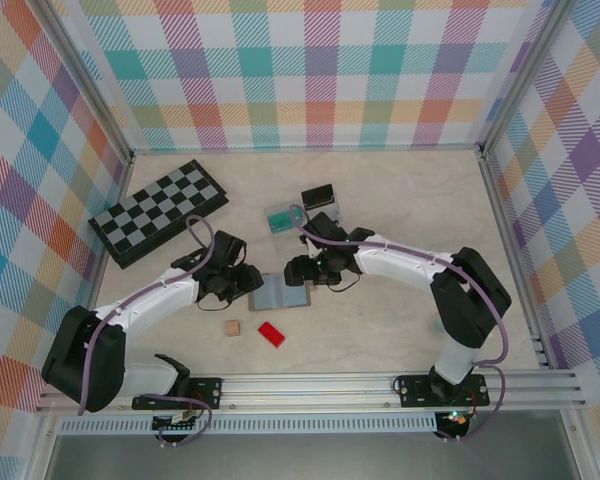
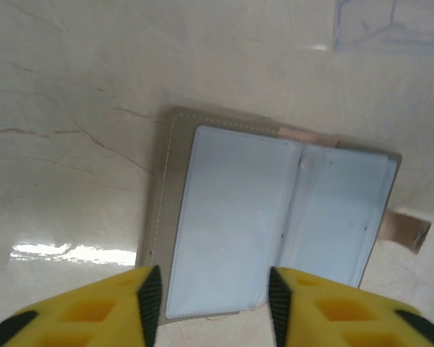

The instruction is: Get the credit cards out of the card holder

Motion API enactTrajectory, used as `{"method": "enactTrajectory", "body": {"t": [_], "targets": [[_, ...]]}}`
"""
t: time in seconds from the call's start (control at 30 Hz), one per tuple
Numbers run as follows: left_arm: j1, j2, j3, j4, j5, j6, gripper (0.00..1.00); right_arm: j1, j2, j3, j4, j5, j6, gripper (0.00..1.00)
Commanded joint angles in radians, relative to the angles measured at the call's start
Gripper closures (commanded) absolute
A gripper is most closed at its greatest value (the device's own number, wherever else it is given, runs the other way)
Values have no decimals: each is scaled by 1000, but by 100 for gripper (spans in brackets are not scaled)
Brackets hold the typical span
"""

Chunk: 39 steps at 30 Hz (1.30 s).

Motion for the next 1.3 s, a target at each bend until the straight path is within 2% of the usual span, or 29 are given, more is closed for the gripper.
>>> {"method": "enactTrajectory", "body": {"t": [0.0,0.13,0.3,0.5,1.0,1.27], "targets": [[18,8,-16,73,60,-26,62,24,15,38,-69,37,46,33],[20,23,-27,82,60,-26,65,41,35,59,-78,47,61,41],[24,75,-19,75,65,-26,75,75,54,95,-107,91,68,45],[25,102,-14,55,20,-20,75,92,79,94,-111,120,94,45],[28,170,-21,111,90,-8,69,93,181,120,-115,100,99,46],[28,205,-15,182,169,3,77,92,210,118,-104,75,103,49]]}}
